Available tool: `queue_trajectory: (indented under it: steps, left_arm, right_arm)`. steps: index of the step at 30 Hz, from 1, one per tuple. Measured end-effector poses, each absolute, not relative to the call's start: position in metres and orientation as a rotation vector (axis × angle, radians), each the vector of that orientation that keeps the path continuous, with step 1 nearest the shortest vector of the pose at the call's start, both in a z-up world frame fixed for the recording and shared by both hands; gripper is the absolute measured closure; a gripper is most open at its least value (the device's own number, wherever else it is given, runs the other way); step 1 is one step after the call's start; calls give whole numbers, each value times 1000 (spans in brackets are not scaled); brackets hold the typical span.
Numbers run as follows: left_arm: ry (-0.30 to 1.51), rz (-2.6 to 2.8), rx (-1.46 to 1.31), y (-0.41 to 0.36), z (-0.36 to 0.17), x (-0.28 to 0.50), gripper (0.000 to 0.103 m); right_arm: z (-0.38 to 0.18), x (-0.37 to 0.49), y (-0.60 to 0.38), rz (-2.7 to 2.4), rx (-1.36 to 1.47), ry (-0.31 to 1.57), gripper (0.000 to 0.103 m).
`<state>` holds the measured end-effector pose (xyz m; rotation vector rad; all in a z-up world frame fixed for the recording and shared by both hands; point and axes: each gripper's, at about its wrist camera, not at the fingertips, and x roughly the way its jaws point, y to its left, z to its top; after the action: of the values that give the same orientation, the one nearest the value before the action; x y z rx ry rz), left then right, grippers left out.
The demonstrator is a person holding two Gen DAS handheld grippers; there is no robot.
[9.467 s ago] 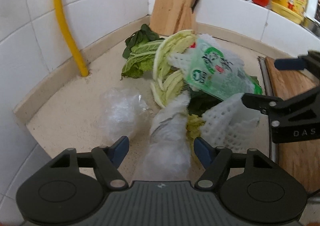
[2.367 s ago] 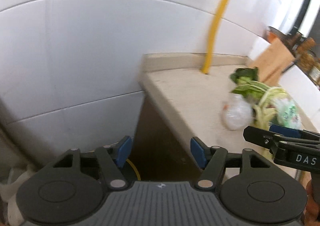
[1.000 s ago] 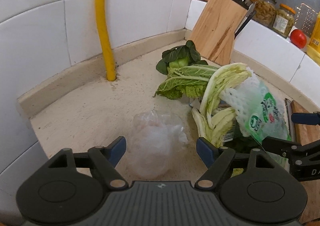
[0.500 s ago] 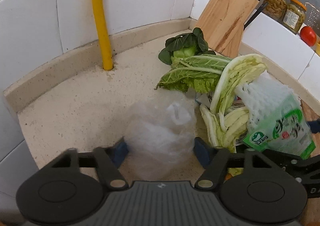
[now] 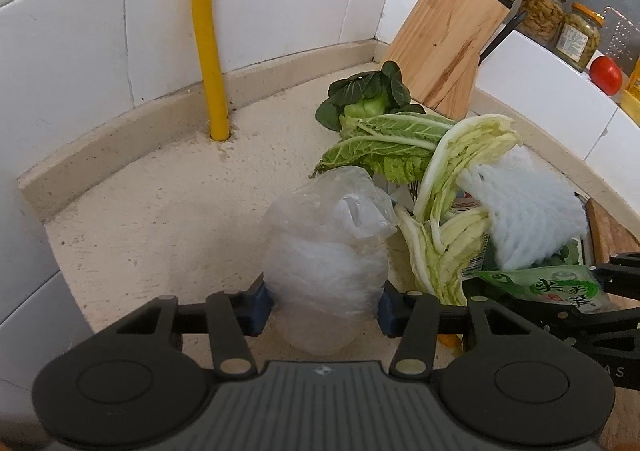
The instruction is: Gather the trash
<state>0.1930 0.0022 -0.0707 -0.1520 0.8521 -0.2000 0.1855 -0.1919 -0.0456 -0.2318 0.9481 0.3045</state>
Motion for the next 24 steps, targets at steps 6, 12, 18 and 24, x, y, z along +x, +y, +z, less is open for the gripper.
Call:
queue_trajectory:
  steps: [6,12,18,24]
  left_arm:
    - [843,-200,-154,6,-68,188,58]
    - [833,-205,-147,10,-64,182,57]
    - [810,-205,-140,15,-61,175,50]
    - [767,-216,-132,24,-55,166,39]
  right_arm:
    - [-41,180,-184,310,-244,950,67]
    - [-40,173,-179,314,-257,950,79]
    - [-36,165,-175,301,-278,946,83]
    - [-34,157,-173,296,-303,945,62]
